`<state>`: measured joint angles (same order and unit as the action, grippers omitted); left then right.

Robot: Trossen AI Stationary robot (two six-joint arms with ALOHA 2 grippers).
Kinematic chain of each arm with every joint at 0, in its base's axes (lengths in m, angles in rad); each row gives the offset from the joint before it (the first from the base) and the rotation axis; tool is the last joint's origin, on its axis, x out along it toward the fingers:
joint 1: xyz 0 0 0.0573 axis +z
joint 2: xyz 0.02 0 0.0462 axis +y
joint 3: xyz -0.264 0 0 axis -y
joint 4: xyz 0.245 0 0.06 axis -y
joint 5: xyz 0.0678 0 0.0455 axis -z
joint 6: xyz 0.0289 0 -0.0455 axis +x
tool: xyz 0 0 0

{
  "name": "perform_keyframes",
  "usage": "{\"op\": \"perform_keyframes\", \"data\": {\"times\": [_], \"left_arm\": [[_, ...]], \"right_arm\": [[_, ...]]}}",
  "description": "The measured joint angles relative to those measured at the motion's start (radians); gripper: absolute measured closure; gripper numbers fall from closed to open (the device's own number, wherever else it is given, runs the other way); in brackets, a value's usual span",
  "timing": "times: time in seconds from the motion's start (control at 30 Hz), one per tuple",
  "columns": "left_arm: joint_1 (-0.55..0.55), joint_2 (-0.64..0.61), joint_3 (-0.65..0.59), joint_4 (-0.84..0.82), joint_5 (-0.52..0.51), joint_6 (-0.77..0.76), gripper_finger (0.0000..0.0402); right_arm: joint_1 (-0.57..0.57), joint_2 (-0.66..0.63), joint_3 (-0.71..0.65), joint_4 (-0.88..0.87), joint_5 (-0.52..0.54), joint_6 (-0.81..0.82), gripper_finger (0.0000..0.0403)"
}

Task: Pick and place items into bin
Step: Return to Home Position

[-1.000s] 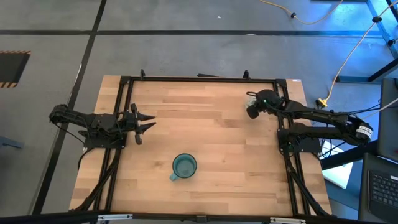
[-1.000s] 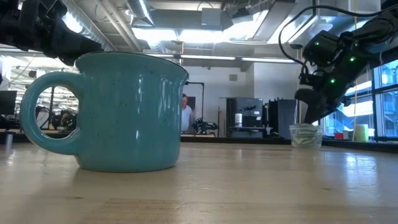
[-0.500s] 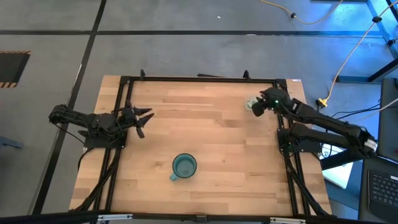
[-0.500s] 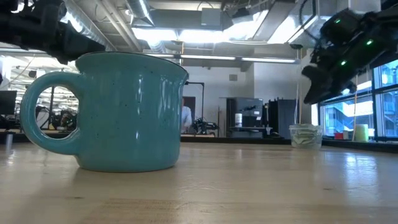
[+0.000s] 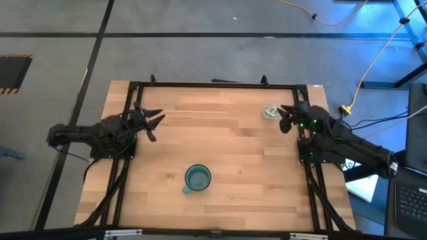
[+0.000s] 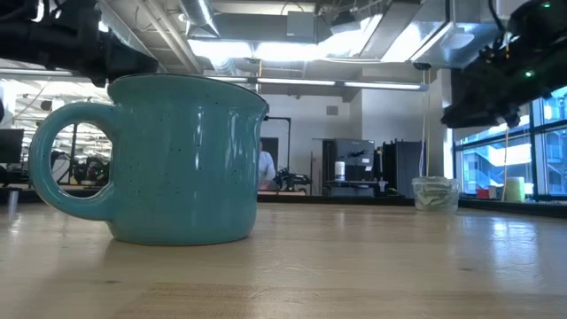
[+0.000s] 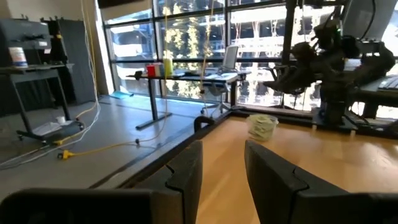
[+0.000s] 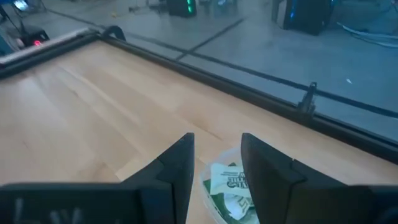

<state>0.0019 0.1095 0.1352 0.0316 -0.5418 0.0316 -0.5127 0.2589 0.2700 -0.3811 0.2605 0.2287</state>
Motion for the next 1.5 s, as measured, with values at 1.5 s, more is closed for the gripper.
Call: {"op": "perform_keyframes", "data": {"times": [1.5], "left_arm": [[0.230,0.002,-0.127,0.175,0.249,-0.053,0.0288]], "right_arm": [[0.008,-0.256,-0.099,-0.012,-0.029,-0.037,0.0267]]}}
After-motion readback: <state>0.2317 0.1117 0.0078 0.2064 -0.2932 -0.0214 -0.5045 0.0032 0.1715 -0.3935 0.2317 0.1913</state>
